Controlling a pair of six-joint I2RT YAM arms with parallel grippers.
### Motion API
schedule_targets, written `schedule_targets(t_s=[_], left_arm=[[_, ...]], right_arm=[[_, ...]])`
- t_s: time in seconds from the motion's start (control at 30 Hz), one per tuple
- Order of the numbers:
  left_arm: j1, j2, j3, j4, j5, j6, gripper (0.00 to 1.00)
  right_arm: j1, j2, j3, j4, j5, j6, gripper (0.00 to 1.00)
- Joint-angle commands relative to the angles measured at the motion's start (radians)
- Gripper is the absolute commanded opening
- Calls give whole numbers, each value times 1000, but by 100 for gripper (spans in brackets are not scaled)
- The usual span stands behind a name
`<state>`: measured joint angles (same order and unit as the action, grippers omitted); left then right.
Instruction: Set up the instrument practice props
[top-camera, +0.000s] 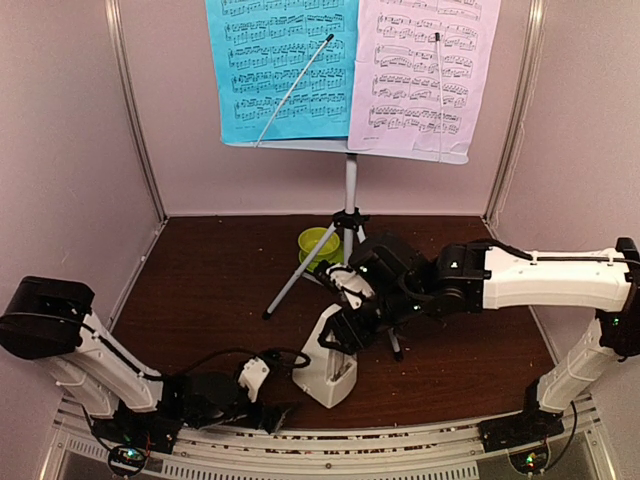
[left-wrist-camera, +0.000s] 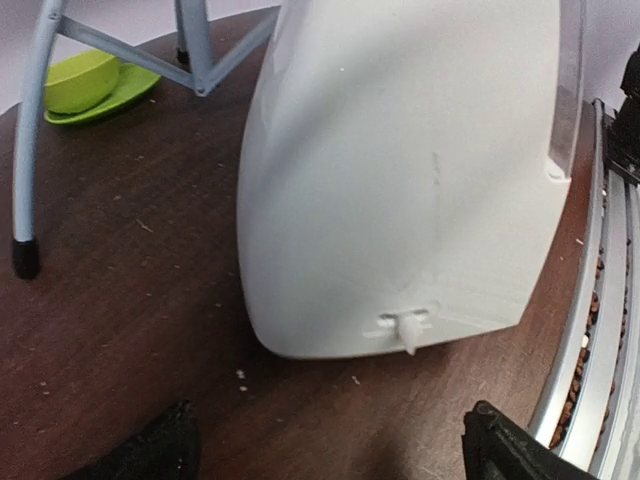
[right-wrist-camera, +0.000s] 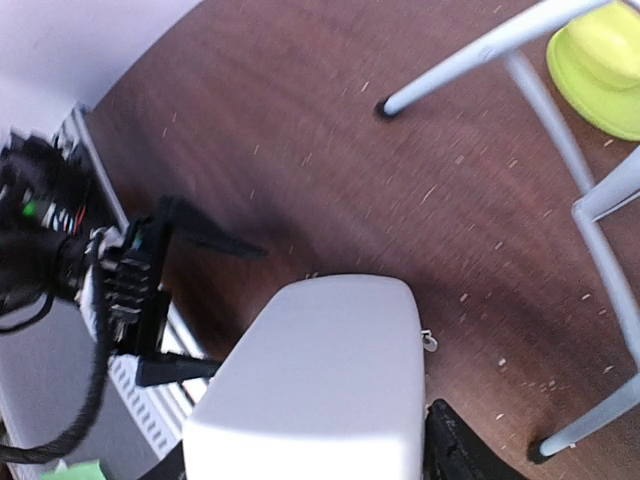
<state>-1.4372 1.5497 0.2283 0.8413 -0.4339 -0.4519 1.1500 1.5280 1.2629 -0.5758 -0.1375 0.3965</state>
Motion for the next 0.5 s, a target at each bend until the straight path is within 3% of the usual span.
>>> schedule_targets(t_s=[0.0, 0.2, 0.47], left_arm=[[-5, -169, -12, -136, -150, -28, 94], [-5, -360, -1, -365, -317, -103, 98], [-5, -527, 43, -637, -392, -184, 98]], right_arm=[[11, -10, 101, 67, 227, 117, 19], [27, 55, 170, 7, 356, 206, 20], [84, 151, 227, -24, 465, 324, 27]])
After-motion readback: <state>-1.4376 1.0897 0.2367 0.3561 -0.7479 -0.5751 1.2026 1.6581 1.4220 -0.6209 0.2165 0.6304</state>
